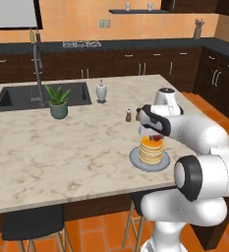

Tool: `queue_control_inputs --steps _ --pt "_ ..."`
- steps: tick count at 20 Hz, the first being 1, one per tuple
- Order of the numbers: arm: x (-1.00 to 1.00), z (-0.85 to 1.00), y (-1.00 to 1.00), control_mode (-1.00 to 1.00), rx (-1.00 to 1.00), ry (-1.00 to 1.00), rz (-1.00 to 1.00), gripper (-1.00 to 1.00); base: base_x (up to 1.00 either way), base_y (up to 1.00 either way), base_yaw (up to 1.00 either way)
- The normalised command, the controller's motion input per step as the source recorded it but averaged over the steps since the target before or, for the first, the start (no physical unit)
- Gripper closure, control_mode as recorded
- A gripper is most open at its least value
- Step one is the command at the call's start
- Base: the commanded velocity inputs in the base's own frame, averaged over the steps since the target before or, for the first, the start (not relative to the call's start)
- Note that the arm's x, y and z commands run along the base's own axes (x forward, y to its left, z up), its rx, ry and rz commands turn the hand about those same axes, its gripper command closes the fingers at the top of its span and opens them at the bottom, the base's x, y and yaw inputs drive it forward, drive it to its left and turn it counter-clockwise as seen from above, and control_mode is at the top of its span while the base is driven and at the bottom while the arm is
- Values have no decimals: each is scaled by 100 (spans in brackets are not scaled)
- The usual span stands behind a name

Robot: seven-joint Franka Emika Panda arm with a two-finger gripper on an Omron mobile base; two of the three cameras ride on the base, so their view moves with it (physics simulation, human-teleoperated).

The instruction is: Take the strawberry from the fridge and place it on top of the pancake, located on the dining counter.

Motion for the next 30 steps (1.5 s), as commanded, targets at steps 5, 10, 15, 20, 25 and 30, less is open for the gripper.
queue_control_inputs --steps 5,10,15,20,25,30 --pt "-7 0 8 -100 0 0 0 100 0 0 0" --pt "50 0 1 -100 0 5 1 100 0 0 0" --pt "-1 -24 0 -100 0 8 0 100 0 0 0" --pt "-1 -17 0 -100 0 4 0 100 0 0 0" --pt "-3 -8 0 -100 0 1 0 -100 0 0 0" --pt "-6 0 0 -100 0 0 0 -100 0 0 0"
